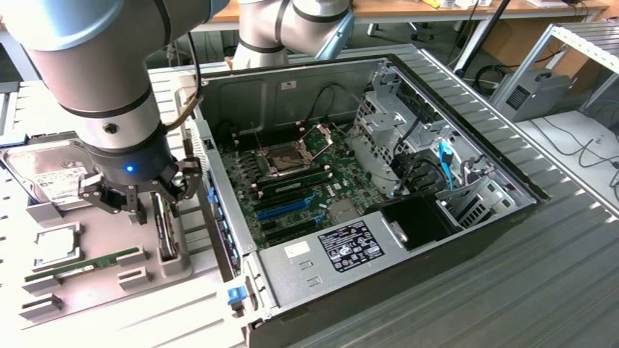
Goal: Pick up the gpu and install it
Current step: 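Pick up the gpu and move the gpu toward the slot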
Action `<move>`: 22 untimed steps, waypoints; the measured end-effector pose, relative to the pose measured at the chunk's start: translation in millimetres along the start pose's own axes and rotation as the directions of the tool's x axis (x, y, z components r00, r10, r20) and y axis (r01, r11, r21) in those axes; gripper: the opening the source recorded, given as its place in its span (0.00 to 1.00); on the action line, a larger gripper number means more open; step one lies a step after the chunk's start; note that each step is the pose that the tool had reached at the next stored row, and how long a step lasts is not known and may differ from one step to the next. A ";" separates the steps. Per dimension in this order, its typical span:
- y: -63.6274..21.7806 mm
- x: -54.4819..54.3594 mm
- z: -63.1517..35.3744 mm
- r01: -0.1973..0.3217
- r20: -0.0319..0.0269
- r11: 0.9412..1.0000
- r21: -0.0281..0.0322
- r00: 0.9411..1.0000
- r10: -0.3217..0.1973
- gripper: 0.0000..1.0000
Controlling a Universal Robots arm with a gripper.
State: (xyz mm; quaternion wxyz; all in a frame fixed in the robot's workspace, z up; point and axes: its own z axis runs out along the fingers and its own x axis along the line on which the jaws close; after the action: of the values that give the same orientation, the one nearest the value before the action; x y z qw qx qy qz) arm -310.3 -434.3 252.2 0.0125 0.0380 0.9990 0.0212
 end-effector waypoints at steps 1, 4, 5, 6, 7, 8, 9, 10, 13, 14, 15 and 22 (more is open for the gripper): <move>-0.1 0.0 0.4 0.000 0.000 1.000 0.000 1.000 0.000 0.48; -0.1 0.0 2.8 0.000 0.000 1.000 0.000 1.000 0.000 0.48; -0.2 0.0 3.8 0.000 0.000 1.000 0.000 1.000 0.000 0.48; -0.2 0.0 4.9 0.000 0.000 1.000 0.000 1.000 0.000 0.48; -0.2 0.0 5.5 0.000 0.000 1.000 0.000 1.000 0.000 0.48; -0.2 0.0 6.3 0.000 0.000 1.000 0.000 1.000 0.000 0.48; -0.1 0.0 6.8 0.000 -0.001 1.000 0.000 1.000 0.000 0.48; -0.1 0.1 7.1 0.000 -0.001 1.000 0.000 1.000 0.000 0.48; 0.0 0.1 7.4 0.000 -0.001 1.000 0.000 1.000 0.000 0.48; 0.5 0.2 7.6 0.000 0.000 1.000 0.000 1.000 0.000 0.48; 1.1 0.3 7.7 0.000 0.000 1.000 0.000 1.000 0.000 0.48; 3.5 0.9 11.2 -0.001 -0.001 1.000 0.000 1.000 0.001 0.48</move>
State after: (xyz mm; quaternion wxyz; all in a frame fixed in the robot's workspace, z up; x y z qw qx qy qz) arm -310.7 -430.3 241.2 0.0122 0.0382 0.9990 0.0212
